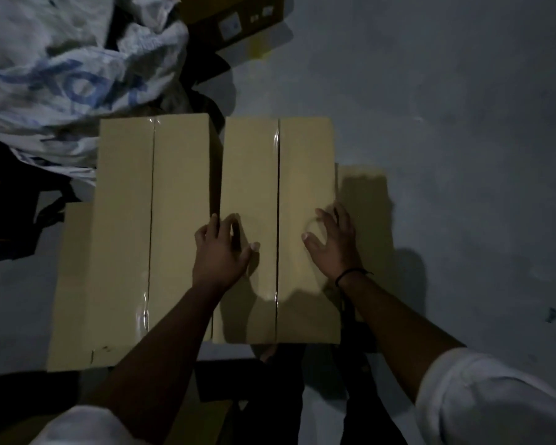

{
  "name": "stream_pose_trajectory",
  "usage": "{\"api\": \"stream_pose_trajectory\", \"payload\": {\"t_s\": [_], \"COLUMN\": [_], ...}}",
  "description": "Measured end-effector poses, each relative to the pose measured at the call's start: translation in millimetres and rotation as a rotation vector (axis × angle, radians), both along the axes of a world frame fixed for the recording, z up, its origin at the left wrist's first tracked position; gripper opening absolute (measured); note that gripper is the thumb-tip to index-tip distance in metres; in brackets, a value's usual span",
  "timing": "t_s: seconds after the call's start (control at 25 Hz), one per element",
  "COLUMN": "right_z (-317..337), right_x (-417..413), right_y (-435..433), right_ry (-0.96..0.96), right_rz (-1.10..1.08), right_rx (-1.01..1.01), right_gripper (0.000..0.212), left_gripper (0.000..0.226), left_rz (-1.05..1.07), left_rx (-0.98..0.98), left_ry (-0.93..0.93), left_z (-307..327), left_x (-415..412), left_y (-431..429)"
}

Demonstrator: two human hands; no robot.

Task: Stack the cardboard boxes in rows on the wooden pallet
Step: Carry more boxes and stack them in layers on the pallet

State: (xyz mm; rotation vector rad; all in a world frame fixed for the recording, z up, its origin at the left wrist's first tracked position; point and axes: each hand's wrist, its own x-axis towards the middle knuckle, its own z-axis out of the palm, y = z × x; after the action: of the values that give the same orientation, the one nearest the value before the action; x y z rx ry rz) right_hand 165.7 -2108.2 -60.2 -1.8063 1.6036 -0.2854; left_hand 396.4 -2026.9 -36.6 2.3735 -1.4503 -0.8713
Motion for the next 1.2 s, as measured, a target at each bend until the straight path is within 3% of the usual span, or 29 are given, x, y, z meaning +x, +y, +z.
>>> {"api": "stream_pose_trajectory", "payload": {"t_s": [0.24,0.36,0.6,0.8,1.2], "right_z": [8,42,187,300,432], "right_x": [-2,-23,-68,-100,-89], "right_y": [7,13,41,80,190], "right_ry": [0.035,0.073,0.138,0.093,-0.120], "right_rz": [0.042,0.065,0.109,0.241,0.552], "right_rx": [0.034,0.004,-0.238,-0.309,-0.550], "right_gripper": [0.054,0.051,0.057,0.056,0.057], "left_gripper": [0.075,0.073,0.089,0.092,0.104], "left_rz": [0.103,0.151,0.213,0.434,0.700], "left_rx": [0.026,-0.070,-0.150,-0.231,-0.349], "left_ry": [0.067,0.134,0.025,-0.062,-0.250], "left_z": [14,53,194,298,425], "left_x": [-19,-38,-112,-167,-208], "left_y": [-9,2,55,110,286]}}
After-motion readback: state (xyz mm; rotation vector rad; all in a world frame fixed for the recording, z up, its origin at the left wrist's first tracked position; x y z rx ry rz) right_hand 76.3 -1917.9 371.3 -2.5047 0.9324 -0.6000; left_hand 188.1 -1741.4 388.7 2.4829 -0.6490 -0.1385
